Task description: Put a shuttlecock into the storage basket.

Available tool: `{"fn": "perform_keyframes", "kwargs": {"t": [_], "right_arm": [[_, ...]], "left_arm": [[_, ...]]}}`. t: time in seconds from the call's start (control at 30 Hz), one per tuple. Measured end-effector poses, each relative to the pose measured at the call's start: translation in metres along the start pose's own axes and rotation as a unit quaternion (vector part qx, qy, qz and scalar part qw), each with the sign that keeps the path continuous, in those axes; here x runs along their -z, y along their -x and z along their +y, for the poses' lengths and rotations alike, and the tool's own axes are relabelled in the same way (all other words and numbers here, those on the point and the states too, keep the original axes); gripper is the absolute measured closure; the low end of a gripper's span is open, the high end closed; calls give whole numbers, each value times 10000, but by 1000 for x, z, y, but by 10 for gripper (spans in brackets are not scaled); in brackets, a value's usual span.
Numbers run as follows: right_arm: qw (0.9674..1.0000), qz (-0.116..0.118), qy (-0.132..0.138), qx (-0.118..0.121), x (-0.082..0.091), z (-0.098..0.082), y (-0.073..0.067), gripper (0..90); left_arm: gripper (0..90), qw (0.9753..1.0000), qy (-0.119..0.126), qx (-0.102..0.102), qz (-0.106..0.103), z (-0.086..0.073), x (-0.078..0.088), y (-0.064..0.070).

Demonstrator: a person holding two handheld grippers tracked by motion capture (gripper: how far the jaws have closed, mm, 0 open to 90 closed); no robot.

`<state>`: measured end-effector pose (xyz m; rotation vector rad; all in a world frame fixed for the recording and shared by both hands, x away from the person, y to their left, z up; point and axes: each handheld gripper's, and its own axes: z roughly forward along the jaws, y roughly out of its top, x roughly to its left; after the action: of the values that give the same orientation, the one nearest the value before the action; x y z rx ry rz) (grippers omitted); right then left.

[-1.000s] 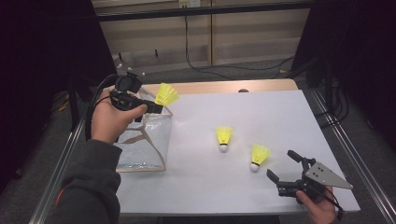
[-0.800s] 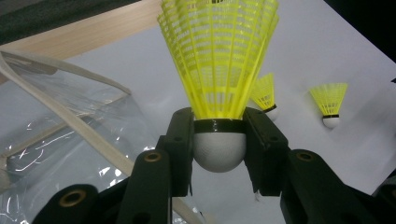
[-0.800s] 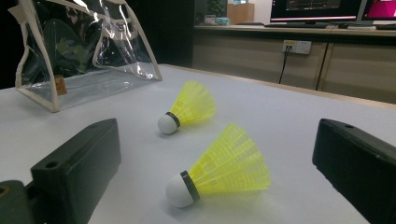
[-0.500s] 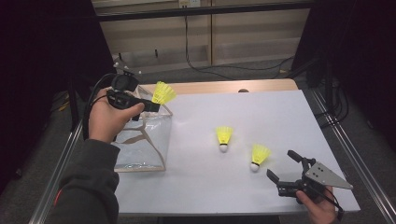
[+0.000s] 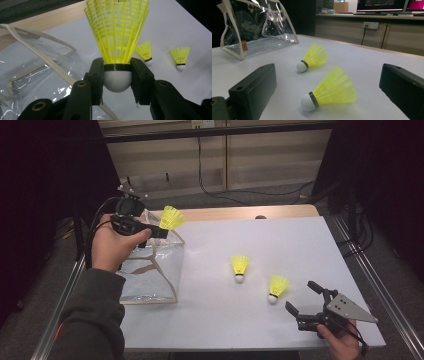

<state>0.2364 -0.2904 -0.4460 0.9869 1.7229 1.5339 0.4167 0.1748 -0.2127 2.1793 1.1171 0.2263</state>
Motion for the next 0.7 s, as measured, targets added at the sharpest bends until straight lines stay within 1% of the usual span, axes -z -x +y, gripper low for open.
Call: {"fn": "perform_keyframes", "kwargs": {"t": [0.27,0.5,0.7], "right_arm": [[10000,2,-3,1,0,0,0,9],[10000,1,-6,0,0,0,0,9],[10000,2,-4,0,0,0,0,9]], "left_arm": [[651,10000,44,71,50,0,3,-3],[652,9999,16,79,88,-1,4,-5],[651,9999,37,113,109,-2,4,-7]]}}
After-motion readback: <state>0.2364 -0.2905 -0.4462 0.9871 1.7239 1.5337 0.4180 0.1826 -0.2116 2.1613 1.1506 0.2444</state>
